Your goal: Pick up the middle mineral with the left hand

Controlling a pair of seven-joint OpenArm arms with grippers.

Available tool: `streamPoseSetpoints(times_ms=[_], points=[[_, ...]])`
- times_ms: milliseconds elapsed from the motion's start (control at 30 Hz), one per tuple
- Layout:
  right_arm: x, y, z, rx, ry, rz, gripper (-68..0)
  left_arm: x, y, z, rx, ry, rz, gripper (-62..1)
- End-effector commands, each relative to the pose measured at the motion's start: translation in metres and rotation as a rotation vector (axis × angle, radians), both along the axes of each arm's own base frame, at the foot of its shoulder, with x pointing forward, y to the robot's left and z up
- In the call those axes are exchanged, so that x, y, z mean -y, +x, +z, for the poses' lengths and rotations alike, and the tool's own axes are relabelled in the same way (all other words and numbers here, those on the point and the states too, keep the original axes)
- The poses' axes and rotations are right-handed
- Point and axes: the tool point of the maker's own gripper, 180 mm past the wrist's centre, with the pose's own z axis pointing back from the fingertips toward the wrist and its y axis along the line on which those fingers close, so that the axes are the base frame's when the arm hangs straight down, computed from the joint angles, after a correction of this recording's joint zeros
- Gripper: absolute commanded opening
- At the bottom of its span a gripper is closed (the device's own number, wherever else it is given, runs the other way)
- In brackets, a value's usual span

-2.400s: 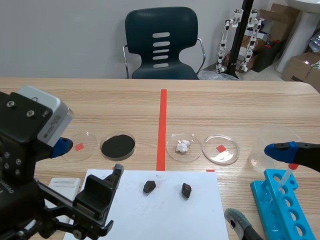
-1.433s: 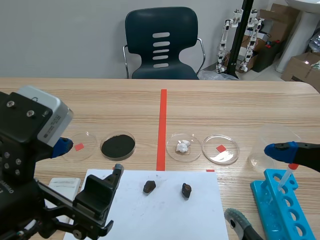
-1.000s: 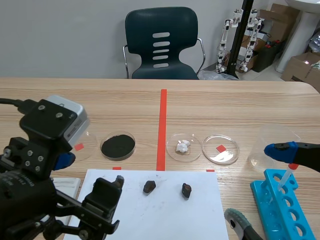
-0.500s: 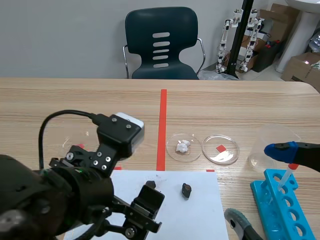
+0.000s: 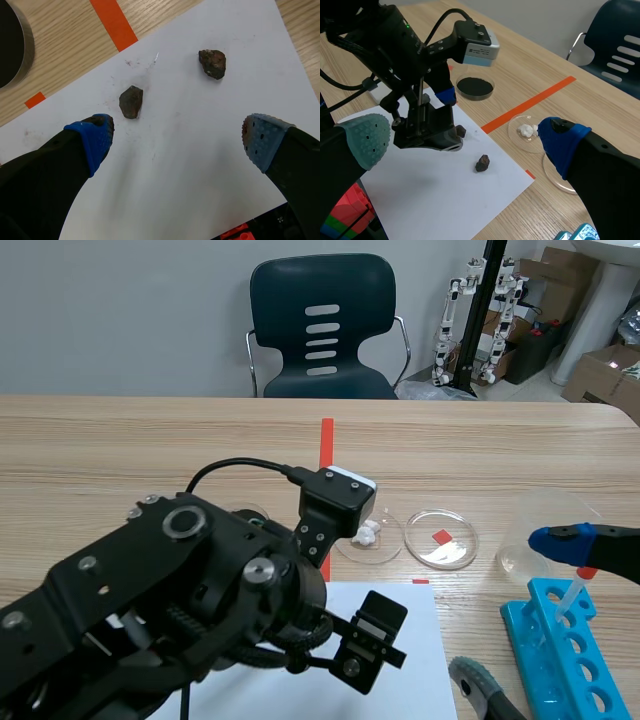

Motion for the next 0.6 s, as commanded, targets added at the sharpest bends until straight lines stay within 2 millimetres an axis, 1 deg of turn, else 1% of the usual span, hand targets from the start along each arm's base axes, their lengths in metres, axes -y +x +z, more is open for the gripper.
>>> streamPoseSetpoints(times_ms=[0,200,367,567], points=[[0.001,0.003,0.007,0.021,0.013,0.001,-5.4,0.002,0.003,0.003,-0.002,0.004,0.000,-7.4],[0.001,0.003,0.007,0.021,0.013,0.001,-5.4,0.003,0.014,-0.006,-0.054,0.061,0.013,-7.7],[0.001,0.003,0.007,0.021,0.013,0.001,-5.4,0.004,0.024,-0.012,-0.081,0.095,0.023,-12.0],[0.001,0.003,0.007,0.021,0.013,0.001,-5.4,0.008,0.036,-0.016,-0.089,0.115,0.031,-11.9]])
